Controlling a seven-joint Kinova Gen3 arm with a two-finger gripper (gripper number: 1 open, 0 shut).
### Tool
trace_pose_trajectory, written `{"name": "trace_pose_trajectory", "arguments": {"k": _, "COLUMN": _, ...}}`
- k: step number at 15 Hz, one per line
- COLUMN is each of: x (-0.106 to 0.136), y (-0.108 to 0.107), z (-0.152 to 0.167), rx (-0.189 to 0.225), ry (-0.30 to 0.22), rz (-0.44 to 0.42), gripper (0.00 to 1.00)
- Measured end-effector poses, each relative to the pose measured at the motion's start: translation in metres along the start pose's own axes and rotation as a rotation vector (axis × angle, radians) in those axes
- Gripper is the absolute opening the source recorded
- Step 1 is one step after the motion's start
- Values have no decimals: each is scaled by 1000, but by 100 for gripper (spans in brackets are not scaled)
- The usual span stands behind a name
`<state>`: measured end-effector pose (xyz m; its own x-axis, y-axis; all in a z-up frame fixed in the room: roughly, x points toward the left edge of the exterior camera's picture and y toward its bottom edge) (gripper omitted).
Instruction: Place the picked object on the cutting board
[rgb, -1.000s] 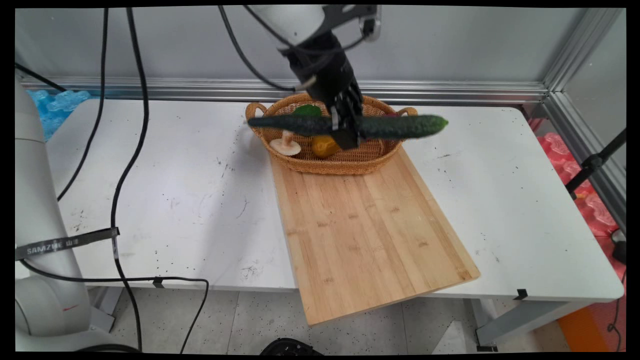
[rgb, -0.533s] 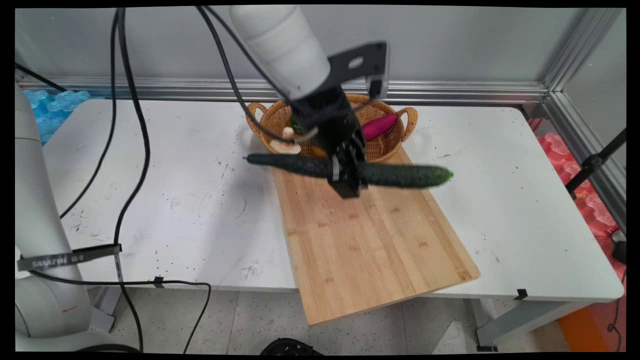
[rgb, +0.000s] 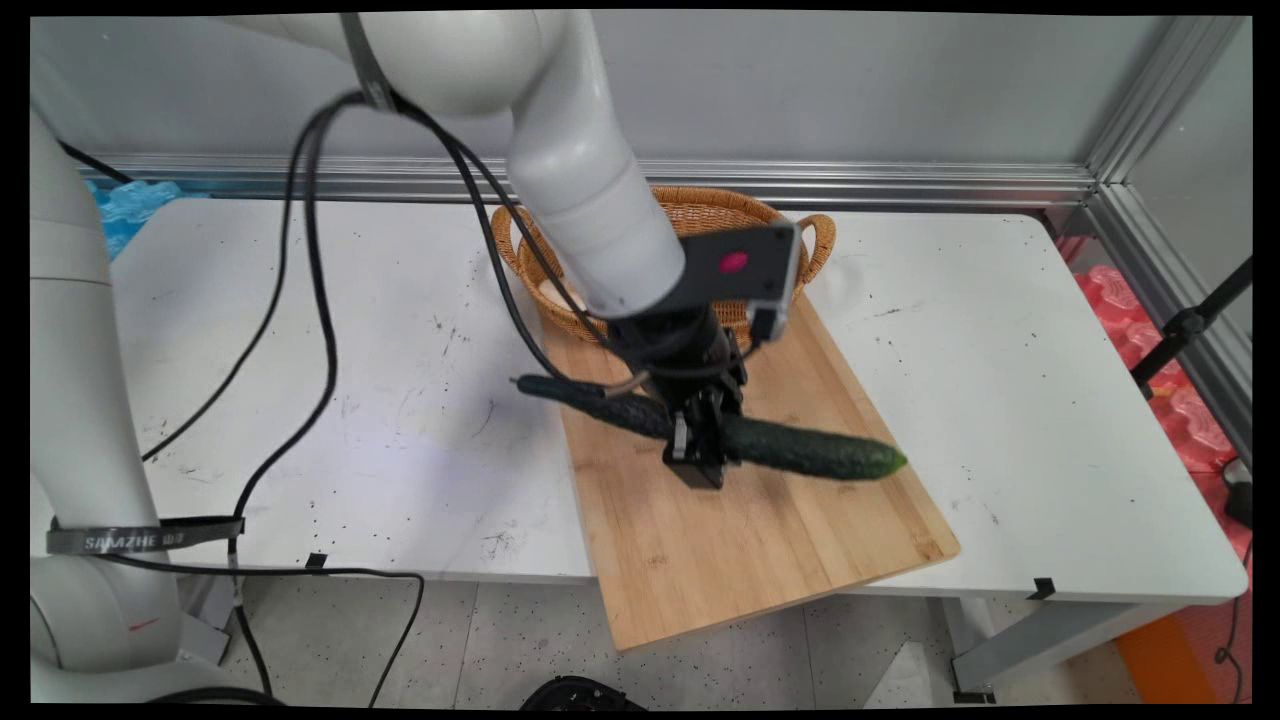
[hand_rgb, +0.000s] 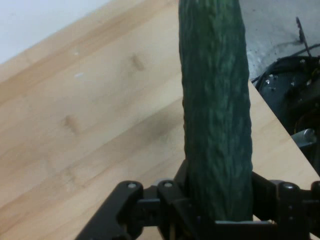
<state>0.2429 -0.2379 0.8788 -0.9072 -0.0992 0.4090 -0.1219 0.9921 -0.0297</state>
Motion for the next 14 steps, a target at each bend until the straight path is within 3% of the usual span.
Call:
{"name": "trace_pose_trajectory", "arguments": {"k": 7, "x": -3, "y": 4, "z": 55, "rx": -20, "ry": -28, "rz": 19, "gripper": 0}}
{"name": "trace_pose_trajectory", "arguments": {"k": 14, "x": -6, "y": 2, "z": 86, "rx": -30, "ry": -42, "rz": 18, "gripper": 0}}
